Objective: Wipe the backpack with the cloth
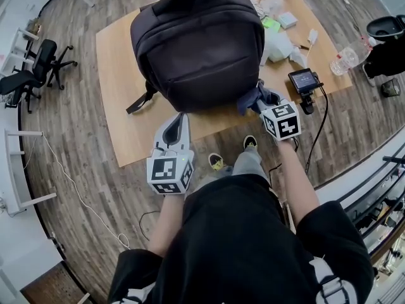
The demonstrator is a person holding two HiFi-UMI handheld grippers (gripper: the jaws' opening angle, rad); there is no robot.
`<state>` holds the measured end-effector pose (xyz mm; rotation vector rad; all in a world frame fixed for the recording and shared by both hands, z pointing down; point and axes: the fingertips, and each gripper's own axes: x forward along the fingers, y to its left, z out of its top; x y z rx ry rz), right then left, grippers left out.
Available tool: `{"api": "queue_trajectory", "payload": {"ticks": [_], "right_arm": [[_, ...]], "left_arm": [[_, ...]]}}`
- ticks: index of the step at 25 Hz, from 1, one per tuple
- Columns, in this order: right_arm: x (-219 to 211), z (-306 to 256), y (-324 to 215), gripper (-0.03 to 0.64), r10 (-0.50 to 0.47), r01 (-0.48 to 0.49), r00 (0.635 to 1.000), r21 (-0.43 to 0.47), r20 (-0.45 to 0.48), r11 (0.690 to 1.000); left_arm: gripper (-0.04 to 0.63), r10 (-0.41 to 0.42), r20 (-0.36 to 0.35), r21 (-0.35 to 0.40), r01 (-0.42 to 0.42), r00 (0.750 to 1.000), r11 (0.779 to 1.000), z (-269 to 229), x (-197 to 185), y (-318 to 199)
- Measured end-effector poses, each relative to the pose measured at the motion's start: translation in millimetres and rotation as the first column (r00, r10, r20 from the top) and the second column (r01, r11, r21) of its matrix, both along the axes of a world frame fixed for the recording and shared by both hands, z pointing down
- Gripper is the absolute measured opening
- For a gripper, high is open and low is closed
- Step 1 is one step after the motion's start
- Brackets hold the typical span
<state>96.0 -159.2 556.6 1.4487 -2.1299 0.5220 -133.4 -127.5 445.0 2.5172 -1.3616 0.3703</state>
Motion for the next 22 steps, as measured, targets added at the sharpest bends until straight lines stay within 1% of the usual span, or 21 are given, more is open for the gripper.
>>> {"api": "queue_trajectory", "payload": {"ticks": [2, 4, 9, 13, 16, 19, 22], "right_arm": [[-4.1, 8.3, 0.0, 0.091, 0.004, -0.004, 1.0, -0.02, 0.001, 1.0], [-16.8, 21.6, 4.0, 0.091, -0.007, 0.008, 1.0, -0.06, 0.014, 0.998], [-70.3, 62.2, 12.4, 0.091, -0.103, 0.106, 0.994, -0.158, 0.026, 0.982], [-119.4, 73.1, 16.3, 0.091, -0.173, 0.183, 0.983, -0.2, 0.067, 0.963], [-160.6, 74.4, 19.3, 0.091, -0.23, 0.249, 0.966, -0.206, 0.115, 0.946], [-204.8, 74.0, 20.7, 0.091, -0.274, 0.308, 0.944, -0.191, 0.186, 0.932], [-237.9, 74.8, 17.9, 0.091, -0.255, 0.316, 0.924, -0.19, 0.286, 0.93]], "left_arm": [[0.017, 0.0, 0.0, -0.004, 0.0, 1.0, 1.0, 2.1, 0.1, 0.4], [0.018, -0.003, 0.0, -0.005, 0.003, 1.0, 1.0, 2.5, -0.4, 0.3], [0.017, -0.02, 0.002, -0.001, 0.02, 1.0, 1.0, 0.4, -7.0, -1.4], [0.017, -0.053, 0.008, -0.001, 0.054, 0.999, 0.999, 0.6, -22.1, -1.1], [0.017, -0.08, 0.012, 0.0, 0.08, 0.997, 0.997, 1.2, -34.2, -0.5], [0.017, -0.105, 0.018, 0.003, 0.105, 0.994, 0.994, 0.3, -46.1, 0.5], [0.018, -0.134, 0.024, 0.009, 0.134, 0.991, 0.991, -2.6, -59.9, 1.4]]}}
